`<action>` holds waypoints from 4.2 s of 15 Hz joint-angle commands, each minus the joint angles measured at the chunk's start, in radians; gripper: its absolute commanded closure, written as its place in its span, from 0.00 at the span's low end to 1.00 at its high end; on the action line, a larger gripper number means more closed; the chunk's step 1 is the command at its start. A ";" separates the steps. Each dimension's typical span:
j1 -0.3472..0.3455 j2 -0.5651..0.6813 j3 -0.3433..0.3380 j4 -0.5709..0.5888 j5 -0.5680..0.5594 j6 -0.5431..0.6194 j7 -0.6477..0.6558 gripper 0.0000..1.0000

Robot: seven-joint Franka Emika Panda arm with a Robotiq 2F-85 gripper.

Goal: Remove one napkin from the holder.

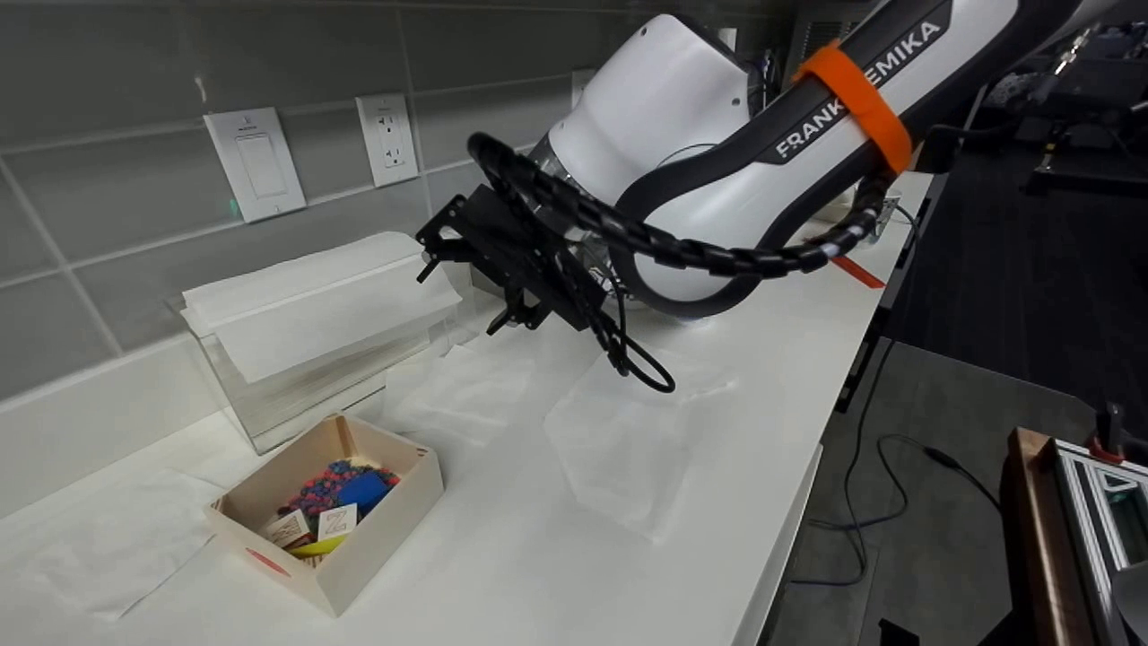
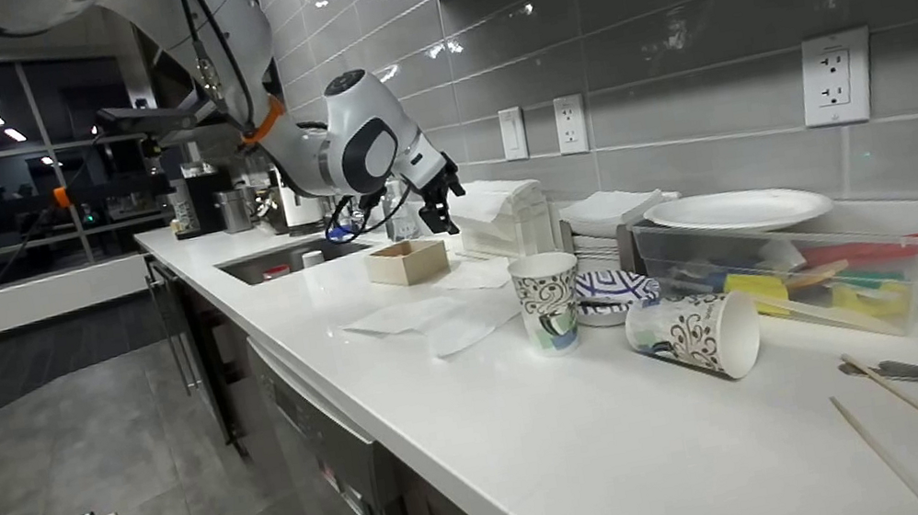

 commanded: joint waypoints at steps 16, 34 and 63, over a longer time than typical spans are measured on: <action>0.137 0.158 -0.137 0.104 0.075 0.141 0.187 0.28; 0.250 0.135 -0.269 0.115 0.141 0.065 0.198 1.00; -0.108 -0.053 -0.100 0.337 -0.122 -1.616 0.114 1.00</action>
